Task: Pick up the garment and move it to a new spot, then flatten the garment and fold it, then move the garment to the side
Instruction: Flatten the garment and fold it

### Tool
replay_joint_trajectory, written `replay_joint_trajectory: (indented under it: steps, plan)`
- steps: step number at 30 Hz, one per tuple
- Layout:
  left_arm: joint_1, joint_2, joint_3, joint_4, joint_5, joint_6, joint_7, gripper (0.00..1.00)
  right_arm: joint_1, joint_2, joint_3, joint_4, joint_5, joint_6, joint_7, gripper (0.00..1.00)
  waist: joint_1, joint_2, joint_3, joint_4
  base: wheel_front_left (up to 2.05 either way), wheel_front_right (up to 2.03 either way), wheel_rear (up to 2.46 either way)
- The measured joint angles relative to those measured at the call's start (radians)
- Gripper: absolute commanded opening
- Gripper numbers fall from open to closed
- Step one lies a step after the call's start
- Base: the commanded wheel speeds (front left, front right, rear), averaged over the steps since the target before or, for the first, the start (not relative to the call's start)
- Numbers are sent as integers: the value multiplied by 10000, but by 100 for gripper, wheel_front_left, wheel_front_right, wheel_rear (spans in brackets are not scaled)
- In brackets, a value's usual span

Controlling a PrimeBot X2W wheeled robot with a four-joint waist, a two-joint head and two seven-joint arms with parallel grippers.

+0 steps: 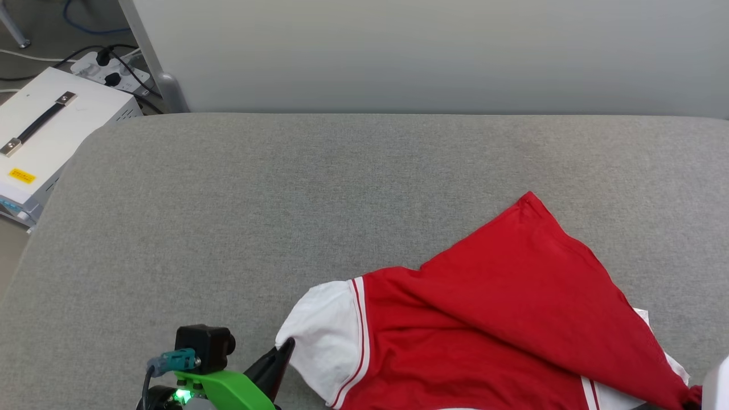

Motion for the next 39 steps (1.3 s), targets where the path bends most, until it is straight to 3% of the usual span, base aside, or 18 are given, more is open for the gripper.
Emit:
replay_joint_trajectory:
  steps: [3, 4, 5, 13, 25, 33, 39]
  plan:
    - [-28, -69, -52, 75, 0, -17, -59, 0, 139, 33, -42, -8, -13, 0, -84, 0, 0, 0, 31, 24, 0, 0, 0]
    - [-31, -79, -65, 100, 0, -23, -61, 0, 140, 27, -67, -27, -31, 0, -165, 64, 0, 0, 46, 35, 0, 0, 0]
    - [-32, -79, -69, 109, 2, -35, -63, 0, 138, 21, -71, -48, -21, 0, -226, 100, 0, 0, 64, 41, 0, 0, 0]
    - [-267, -65, -67, -286, 107, -94, -144, 0, -300, -61, 169, -700, 616, 0, -59, 100, 1, 0, 425, 147, 0, 0, 0]
    - [-738, 151, -148, -1085, 387, -104, 134, 0, -3037, -527, 1346, -1787, 999, 0, 662, 100, 1, 0, 1353, 703, 0, 0, 0]
    - [-1231, 61, -301, -1204, 458, -293, 205, 0, -5242, -1116, 2153, -640, 54, 0, 763, 100, 2, 0, 2298, 1378, 0, 0, 0]
    - [-1518, -123, -401, -1034, 462, -487, 109, 0, -6317, -1227, 2197, 688, -443, 0, 754, 100, 2, 0, 2959, 1986, 0, 0, 0]
